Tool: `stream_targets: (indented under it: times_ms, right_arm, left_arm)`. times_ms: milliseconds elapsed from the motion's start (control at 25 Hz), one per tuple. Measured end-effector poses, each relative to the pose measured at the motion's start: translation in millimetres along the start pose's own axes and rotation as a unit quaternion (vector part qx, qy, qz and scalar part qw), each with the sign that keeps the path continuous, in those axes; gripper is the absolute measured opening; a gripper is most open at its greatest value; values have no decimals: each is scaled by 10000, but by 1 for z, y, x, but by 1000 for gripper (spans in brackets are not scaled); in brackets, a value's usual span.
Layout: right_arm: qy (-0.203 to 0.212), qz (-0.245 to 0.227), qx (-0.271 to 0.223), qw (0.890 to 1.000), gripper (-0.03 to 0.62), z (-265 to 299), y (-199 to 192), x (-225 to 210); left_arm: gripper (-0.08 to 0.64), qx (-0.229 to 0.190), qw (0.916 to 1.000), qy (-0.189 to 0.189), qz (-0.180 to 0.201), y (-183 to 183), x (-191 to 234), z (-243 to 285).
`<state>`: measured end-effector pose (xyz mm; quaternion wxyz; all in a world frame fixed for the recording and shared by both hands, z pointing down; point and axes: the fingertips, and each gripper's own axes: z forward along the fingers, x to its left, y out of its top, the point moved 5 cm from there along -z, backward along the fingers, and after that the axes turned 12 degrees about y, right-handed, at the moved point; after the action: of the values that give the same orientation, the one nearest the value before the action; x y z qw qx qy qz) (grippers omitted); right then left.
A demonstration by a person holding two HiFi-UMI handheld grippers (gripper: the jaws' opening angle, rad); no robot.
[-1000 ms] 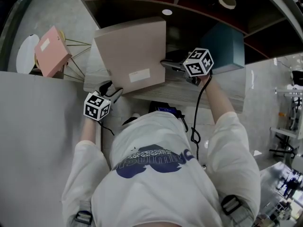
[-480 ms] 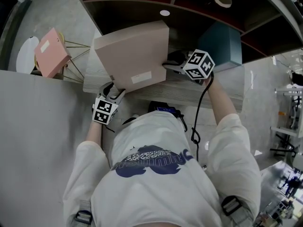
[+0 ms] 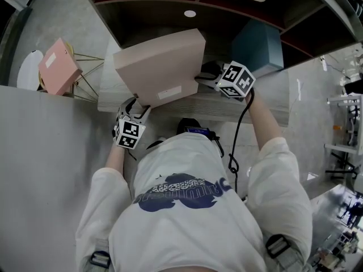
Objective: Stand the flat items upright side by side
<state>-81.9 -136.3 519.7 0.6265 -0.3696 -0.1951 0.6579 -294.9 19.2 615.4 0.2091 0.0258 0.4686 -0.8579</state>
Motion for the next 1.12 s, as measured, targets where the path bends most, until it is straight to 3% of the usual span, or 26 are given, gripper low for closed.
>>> stream_targets:
  times_ms: [400, 720, 960, 1120]
  right_arm:
    - [-298, -199, 106, 9993, 132, -5, -5, 12]
    - [-354, -242, 151, 9990, 129, -4, -6, 14]
    - [-365, -259, 193, 9988, 127, -4, -6, 14]
    - [-372, -150, 185, 9990, 132, -4, -6, 15]
  left_arm:
    - [265, -130, 9990, -263, 335, 8, -3, -10]
    - [337, -438, 9989, -140, -99, 46, 31, -29]
    - [339, -444, 9982, -405, 47, 64, 41, -27]
    - [334, -395, 9985, -383, 22, 65, 36, -25]
